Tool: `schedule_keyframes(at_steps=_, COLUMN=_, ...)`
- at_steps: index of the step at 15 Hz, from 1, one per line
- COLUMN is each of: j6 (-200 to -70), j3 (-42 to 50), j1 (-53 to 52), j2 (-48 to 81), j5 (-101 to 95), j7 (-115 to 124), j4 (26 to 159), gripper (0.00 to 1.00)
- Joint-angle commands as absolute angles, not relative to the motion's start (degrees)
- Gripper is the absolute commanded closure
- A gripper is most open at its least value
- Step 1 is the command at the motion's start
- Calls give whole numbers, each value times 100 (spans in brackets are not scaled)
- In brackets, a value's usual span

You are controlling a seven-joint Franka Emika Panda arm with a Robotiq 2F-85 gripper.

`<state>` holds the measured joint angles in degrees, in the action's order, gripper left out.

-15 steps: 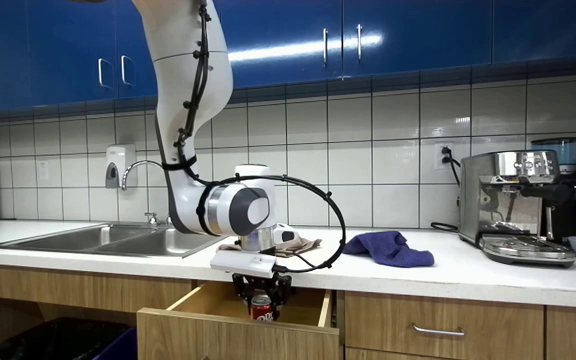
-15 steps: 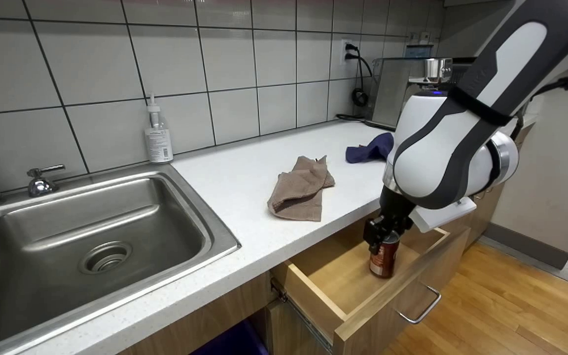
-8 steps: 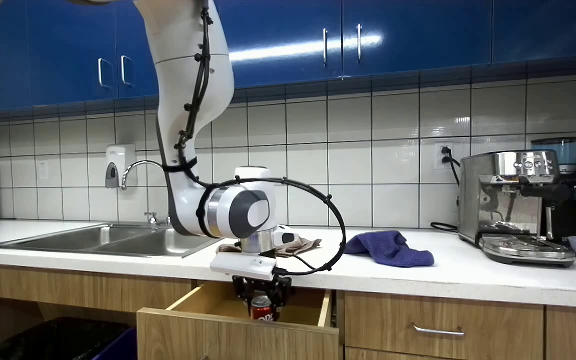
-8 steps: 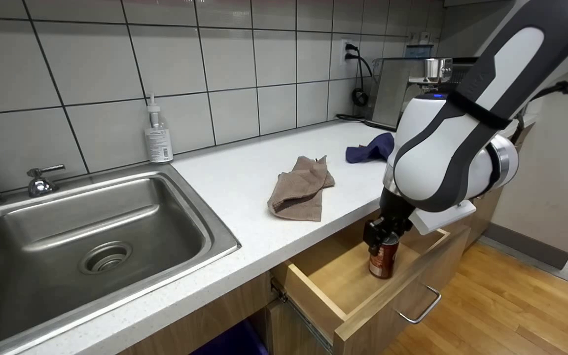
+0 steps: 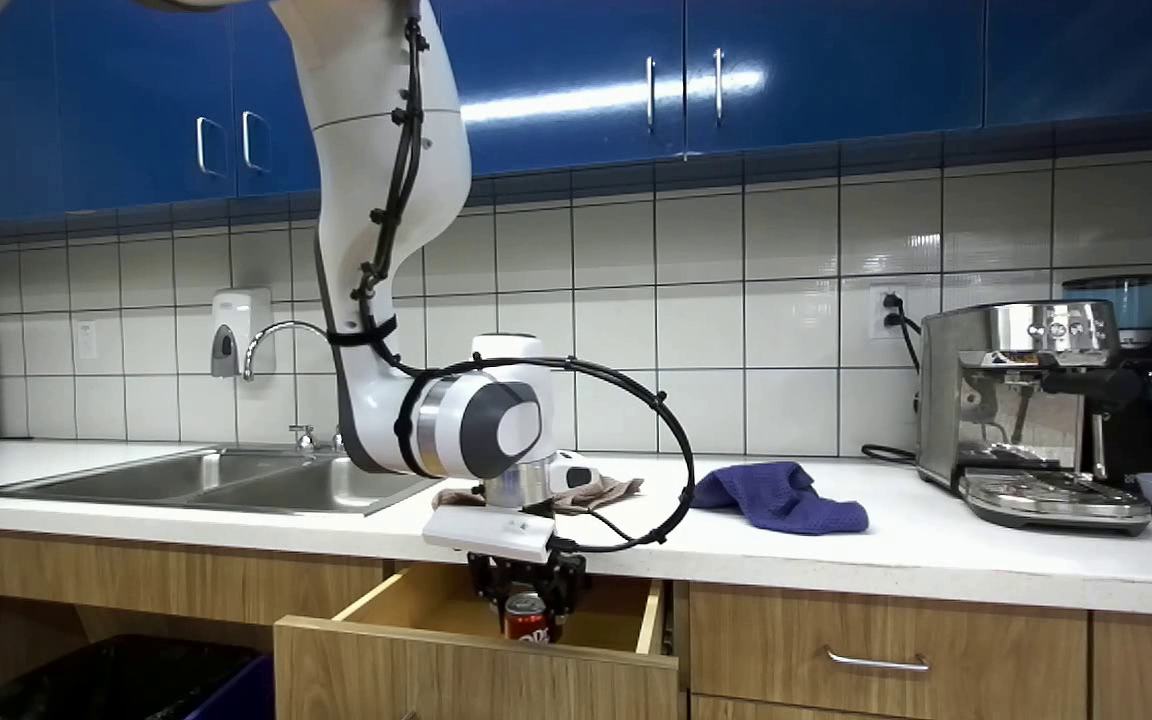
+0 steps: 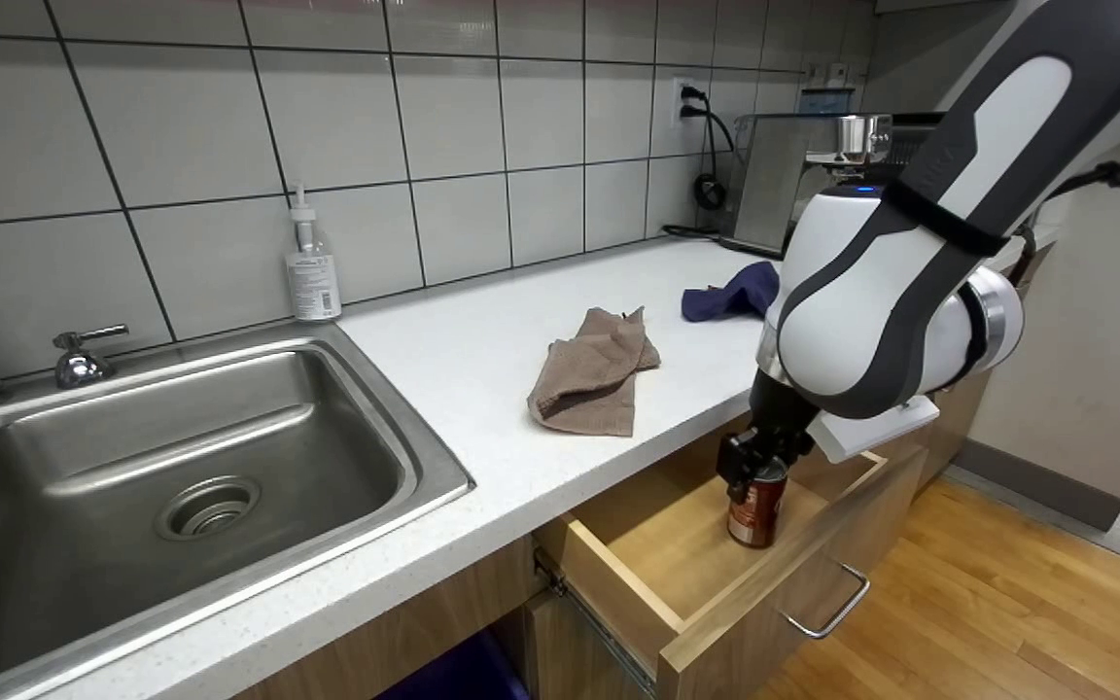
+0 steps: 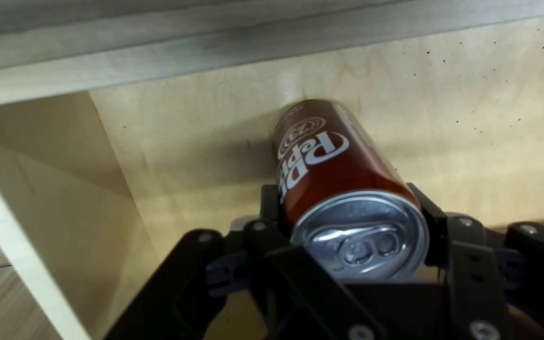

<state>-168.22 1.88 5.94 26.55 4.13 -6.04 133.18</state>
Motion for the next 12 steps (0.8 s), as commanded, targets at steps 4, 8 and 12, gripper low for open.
schedule_keyframes(at_steps=4, j6=-16886, j3=73, j1=763, j2=2641, j5=321, j7=-716, j4=13299, gripper=10)
schedule_keyframes(at_steps=8, j6=-16892, j3=76, j1=769, j2=2623, j5=320, j7=-712, j4=13297, gripper=0)
schedule_keyframes(at_steps=12, j6=-16875, j3=32, j1=817, j2=2566, j5=347, j7=-745, j4=13329, gripper=0)
